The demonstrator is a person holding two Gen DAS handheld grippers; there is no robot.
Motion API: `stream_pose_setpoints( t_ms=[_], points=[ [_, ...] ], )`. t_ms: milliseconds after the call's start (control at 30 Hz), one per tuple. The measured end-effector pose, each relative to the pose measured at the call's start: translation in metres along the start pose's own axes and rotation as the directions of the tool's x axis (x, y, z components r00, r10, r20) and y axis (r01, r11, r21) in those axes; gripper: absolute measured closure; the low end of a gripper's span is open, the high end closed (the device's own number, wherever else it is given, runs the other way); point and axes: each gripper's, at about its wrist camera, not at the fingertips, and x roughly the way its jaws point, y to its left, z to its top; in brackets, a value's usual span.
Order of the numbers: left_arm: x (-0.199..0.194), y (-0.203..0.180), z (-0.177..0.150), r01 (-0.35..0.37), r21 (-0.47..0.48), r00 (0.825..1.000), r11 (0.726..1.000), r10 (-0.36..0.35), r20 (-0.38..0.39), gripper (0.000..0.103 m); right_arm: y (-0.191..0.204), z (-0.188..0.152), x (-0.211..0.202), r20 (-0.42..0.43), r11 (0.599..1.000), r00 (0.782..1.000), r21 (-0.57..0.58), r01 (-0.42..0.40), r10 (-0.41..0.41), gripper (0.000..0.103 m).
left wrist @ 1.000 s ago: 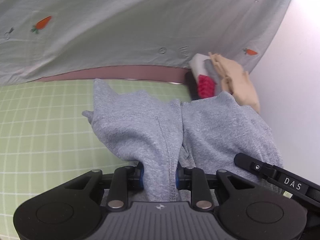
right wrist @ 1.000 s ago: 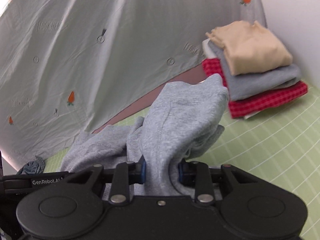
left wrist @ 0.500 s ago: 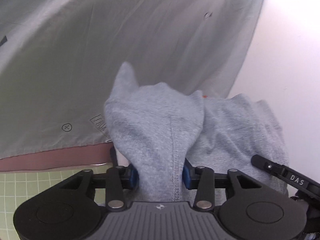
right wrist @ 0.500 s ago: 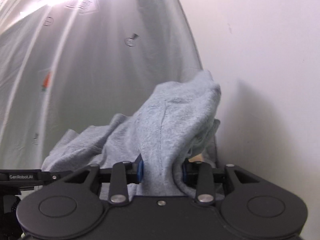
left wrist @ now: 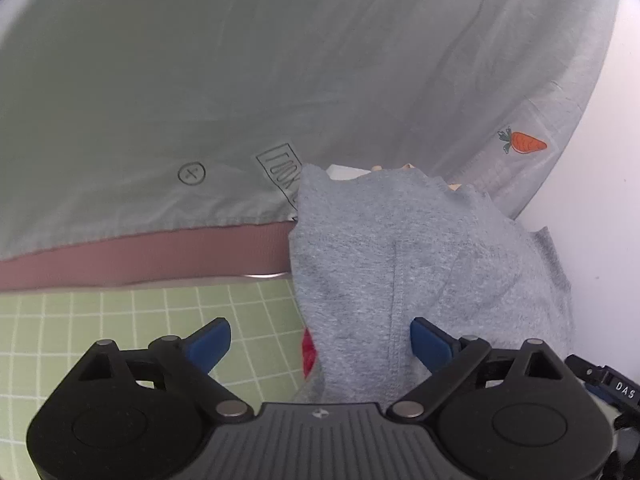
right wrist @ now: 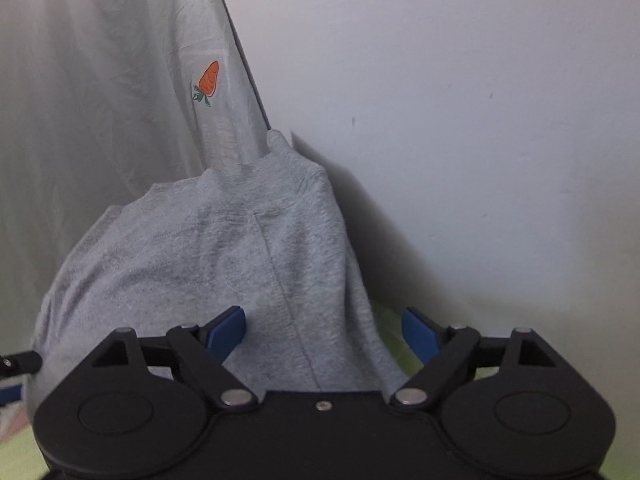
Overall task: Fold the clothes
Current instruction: 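Carry the folded hoodie with both grippers onto the clothes stack, then open both grippers and withdraw from the stacked hoodie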
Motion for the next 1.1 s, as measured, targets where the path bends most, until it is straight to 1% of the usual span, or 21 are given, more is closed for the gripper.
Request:
stream_pose_setpoints(
  t_ms=[67, 100, 167, 233, 400, 633, 800, 900, 967, 1100],
  points=[
    [-0.011, 0.003, -0.003, -0.006, 0.023, 1.0, 1.0, 0.006, 0.018, 0.004, 0.008, -0.002, -0.014, 0.022, 0.991, 0.995, -0.094, 0.095, -0.093, 0.017],
    [-0.021, 0.002, -0.006, -0.006, 0.054, 1.0, 0.999, 0.005, 0.026, 0.003, 0.007, -0.004, -0.026, 0.026, 0.986, 0.993, -0.115, 0.121, -0.119, 0.017],
    [-0.041, 0.0, -0.012, 0.0, 0.096, 0.999, 0.995, -0.003, 0.035, 0.001, 0.01, -0.008, -0.048, 0.02, 0.99, 0.996, -0.11, 0.087, -0.085, 0.018],
    [-0.063, -0.003, -0.022, 0.002, 0.112, 0.999, 0.994, -0.006, 0.032, 0.0, 0.014, -0.013, -0.073, 0.017, 0.995, 0.999, -0.093, 0.037, -0.035, 0.018],
    [-0.117, -0.004, -0.058, 0.001, 0.107, 1.0, 0.994, -0.004, 0.024, 0.0, 0.034, -0.041, -0.128, 0.002, 0.993, 1.0, -0.122, 0.008, -0.008, 0.017],
    [-0.191, -0.006, -0.118, 0.009, 0.164, 1.0, 0.986, -0.01, 0.003, 0.0, 0.053, -0.089, -0.205, -0.03, 0.99, 0.999, -0.135, -0.046, 0.042, 0.017],
    [-0.231, 0.002, -0.157, 0.045, 0.15, 0.999, 0.988, -0.041, -0.031, 0.0, 0.06, -0.122, -0.252, -0.041, 0.985, 0.998, -0.167, -0.044, 0.038, 0.017],
    [-0.248, 0.005, -0.174, 0.064, 0.145, 0.997, 0.987, -0.058, -0.05, 0.0, 0.06, -0.14, -0.273, -0.044, 0.983, 0.999, -0.182, -0.037, 0.029, 0.011],
    [-0.258, 0.004, -0.182, 0.075, 0.156, 0.996, 0.985, -0.068, -0.049, 0.0, 0.061, -0.15, -0.286, -0.042, 0.981, 0.999, -0.192, -0.026, 0.018, 0.005],
    [-0.274, 0.002, -0.188, 0.085, 0.192, 0.996, 0.978, -0.082, -0.022, 0.0, 0.061, -0.164, -0.306, -0.035, 0.979, 0.999, -0.206, -0.001, -0.007, 0.003]
  ],
)
